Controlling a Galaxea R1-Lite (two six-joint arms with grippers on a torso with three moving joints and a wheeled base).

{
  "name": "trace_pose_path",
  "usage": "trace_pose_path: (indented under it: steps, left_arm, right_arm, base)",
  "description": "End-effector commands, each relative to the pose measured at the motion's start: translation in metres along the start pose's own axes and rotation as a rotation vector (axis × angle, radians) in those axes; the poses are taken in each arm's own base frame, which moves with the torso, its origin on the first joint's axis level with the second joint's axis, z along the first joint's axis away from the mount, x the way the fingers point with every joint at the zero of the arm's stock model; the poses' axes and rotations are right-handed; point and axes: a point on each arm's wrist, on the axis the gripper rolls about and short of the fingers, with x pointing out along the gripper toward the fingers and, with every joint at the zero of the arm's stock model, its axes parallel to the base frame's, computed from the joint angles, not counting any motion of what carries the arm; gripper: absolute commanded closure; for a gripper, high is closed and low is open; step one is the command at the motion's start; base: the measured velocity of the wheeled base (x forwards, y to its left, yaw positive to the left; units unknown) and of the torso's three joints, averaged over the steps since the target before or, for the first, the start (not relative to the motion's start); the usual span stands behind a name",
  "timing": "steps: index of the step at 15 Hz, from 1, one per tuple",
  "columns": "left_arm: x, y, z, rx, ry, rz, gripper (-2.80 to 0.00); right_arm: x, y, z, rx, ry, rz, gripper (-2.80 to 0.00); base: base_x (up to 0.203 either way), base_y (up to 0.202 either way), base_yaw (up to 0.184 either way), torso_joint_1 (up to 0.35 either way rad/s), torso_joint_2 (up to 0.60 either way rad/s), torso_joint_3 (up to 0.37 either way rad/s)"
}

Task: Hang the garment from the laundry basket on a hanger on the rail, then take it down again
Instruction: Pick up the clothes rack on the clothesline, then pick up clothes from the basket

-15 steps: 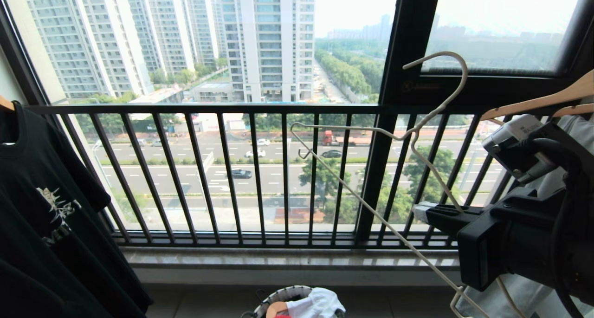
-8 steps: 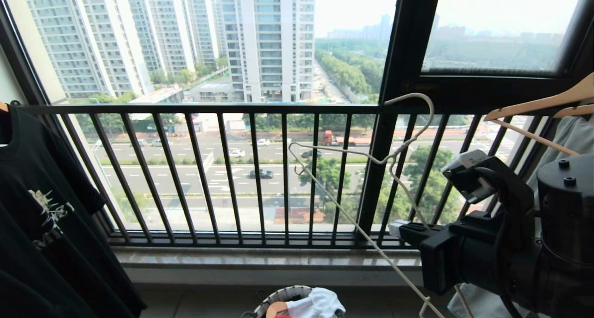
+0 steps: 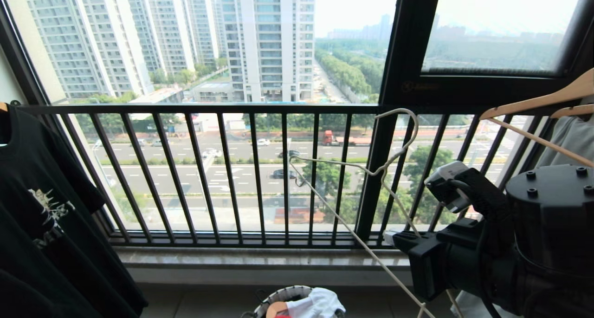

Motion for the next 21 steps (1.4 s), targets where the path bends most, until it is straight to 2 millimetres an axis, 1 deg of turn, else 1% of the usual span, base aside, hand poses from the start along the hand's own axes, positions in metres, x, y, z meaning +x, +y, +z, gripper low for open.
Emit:
trace_pose_path:
  steps: [1,14,18,21]
  left_arm:
    - [0.0000,0.0000,0.0000,0.000,0.000,0.000,0.00]
    - [0.0000,0.0000,0.0000,0.000,0.000,0.000,0.00]
    - [0.0000,0.0000,0.0000,0.000,0.000,0.000,0.00]
    - [0.0000,0.0000,0.0000,0.000,0.000,0.000,0.00]
  right_arm:
    - [0.0011,0.0001,0.0003,0.000,0.000,-0.002,0.00]
    - [0.0010,0.0001,0.0008,-0.015,-0.002,-0.002,0.00]
    - [0.0016,0.0001,-0.0001,-0.017,-0.006,-0.004,0.00]
    - [-0.0004,-0.0013,0.0032,-0.030,-0.037,-0.005,0.00]
  base:
    - [0.000,0.000,0.000,0.000,0.00,0.000]
    - [0.000,0.000,0.000,-0.147,0.32,0.178]
    - [0.000,0.000,0.000,-0.228,0.52,0.283]
    - [0.000,0.000,0.000,-0.236,0.55,0.307]
